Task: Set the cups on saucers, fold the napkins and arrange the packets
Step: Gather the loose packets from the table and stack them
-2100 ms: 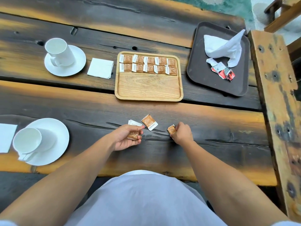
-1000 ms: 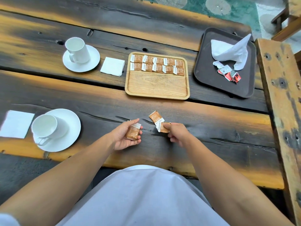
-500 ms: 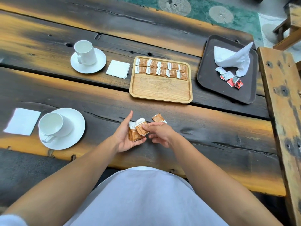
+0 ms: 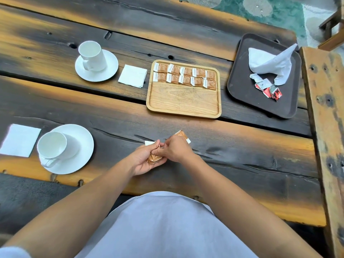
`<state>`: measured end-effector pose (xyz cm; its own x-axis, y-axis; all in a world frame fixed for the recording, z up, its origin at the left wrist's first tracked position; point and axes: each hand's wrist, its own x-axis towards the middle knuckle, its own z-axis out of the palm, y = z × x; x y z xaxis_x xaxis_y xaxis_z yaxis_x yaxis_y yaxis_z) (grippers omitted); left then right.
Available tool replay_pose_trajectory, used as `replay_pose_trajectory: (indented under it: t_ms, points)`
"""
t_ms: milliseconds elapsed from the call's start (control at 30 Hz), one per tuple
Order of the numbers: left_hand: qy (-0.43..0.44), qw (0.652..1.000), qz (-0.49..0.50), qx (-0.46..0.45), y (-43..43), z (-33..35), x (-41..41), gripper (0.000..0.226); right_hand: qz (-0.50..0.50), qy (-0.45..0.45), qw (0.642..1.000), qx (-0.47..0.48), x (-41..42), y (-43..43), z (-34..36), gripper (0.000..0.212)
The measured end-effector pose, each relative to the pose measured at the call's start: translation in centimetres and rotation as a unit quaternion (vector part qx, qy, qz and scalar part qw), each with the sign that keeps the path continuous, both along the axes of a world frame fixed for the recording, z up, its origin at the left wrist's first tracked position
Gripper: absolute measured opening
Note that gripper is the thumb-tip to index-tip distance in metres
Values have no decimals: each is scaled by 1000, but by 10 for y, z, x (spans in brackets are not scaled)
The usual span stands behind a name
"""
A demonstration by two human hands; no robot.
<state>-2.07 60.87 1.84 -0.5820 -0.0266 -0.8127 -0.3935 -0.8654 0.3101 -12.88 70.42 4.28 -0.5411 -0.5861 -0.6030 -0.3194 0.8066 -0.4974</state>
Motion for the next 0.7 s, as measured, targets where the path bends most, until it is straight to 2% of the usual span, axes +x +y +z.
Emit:
replay_pose_trajectory:
  t_ms: [67,133,200,300,400,533,700]
  points:
    - [-20,1000,-2,-8,-5,-4,-5,26,-26,-58,998,-7,-13,2,-1,57]
    - [-34,999,-3,-1,-8,-7,-10,35,-68,-72,995,-11,-30,5,-5,53]
    - [-47,999,-8,1,-12,-11,-14,41,-107,-32,994,-11,-49,12,-14,42]
    - [-64,998,-12,-3,-15,-17,-19,43,-134,29,990,20,-71,24,-28,13]
    - [-61,998,-17,2,-15,-19,-24,40,-134,28,990,44,-78,31,-37,32]
    - [-26,999,-43,1,-13,-18,-29,22,-117,43,990,67,-68,32,-47,51]
    - [2,999,-39,19,-13,-17,-33,14,-107,78,990,53,-54,33,-55,42]
